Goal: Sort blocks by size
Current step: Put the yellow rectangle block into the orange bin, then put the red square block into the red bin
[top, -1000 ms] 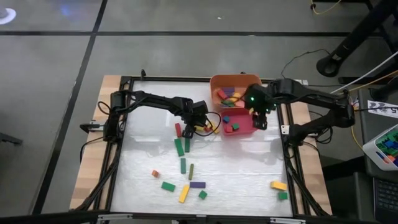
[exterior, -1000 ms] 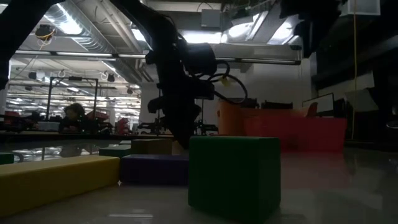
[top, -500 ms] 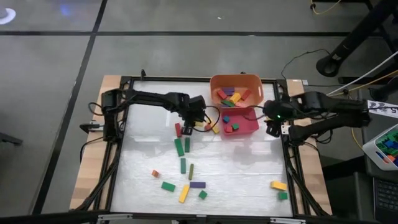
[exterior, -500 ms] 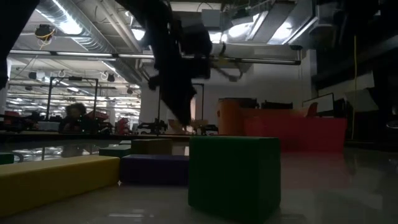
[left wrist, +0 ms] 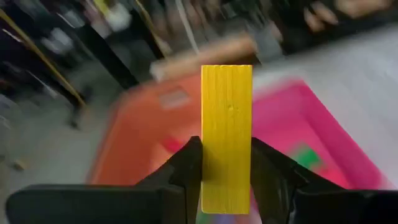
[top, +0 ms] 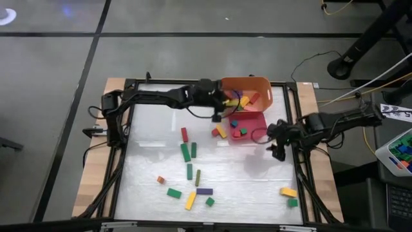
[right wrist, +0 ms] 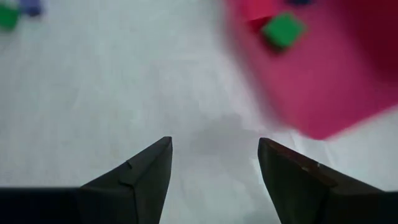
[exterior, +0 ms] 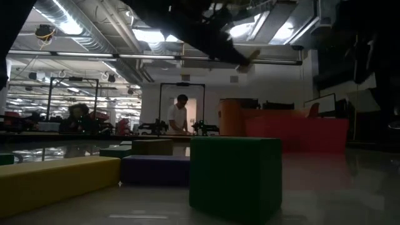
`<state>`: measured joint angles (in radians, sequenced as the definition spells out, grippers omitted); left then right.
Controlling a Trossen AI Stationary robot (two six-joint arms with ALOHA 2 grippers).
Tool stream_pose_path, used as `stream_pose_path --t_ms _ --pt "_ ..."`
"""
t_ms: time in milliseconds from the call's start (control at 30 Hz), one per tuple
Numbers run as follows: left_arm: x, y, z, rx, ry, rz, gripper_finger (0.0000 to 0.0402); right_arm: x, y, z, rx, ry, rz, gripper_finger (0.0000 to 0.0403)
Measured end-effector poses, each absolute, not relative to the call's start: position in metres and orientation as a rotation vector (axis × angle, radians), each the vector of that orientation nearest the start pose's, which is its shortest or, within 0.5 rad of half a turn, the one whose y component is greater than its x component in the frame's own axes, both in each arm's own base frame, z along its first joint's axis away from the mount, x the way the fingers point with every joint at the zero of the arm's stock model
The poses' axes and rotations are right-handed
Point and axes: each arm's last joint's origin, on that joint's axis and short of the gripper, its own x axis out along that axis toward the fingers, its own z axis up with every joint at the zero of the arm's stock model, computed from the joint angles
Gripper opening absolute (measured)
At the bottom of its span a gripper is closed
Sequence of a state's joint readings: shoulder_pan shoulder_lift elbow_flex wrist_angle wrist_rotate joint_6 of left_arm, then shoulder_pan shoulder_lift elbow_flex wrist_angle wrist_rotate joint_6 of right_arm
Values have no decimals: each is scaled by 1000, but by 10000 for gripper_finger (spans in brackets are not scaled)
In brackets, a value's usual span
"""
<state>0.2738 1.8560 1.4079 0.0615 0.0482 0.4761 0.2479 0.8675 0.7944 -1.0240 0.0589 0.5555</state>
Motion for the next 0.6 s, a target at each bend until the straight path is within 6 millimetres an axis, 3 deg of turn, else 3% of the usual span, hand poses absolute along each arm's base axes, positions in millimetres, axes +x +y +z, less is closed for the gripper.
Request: stream_pose_path --t_ms 133,267,600 --pt "420 132 273 433 295 204 105 146 46 247 325 1111 -64 239" --pt "420 147 270 431 287 294 112 148 57 241 344 1156 -67 239" --pt "417 169 251 254 334 365 198 151 82 231 309 1180 -95 239"
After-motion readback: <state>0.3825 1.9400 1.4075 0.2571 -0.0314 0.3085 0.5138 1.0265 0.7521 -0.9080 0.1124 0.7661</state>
